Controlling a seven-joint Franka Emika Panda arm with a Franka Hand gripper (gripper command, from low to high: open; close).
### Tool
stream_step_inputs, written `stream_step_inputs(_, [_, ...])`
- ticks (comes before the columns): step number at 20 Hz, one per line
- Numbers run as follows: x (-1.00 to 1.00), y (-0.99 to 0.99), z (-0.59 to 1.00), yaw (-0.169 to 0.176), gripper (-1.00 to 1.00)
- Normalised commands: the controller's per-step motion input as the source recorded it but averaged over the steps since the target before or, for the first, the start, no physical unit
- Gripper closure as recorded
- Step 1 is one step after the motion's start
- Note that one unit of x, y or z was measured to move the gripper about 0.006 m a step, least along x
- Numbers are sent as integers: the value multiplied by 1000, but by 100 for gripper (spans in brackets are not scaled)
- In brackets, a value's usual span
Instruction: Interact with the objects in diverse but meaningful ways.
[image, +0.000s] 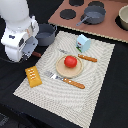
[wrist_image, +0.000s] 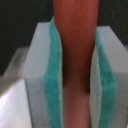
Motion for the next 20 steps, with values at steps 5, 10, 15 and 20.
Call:
stream_step_inputs(5, [318,399,649,-60,-100])
stream_step_inputs(10, [89,389,707,-66,-100])
stream_step_inputs(15, [6,379,419,-42,-100])
stream_step_inputs(20, [-102,251,-29,-3,-100])
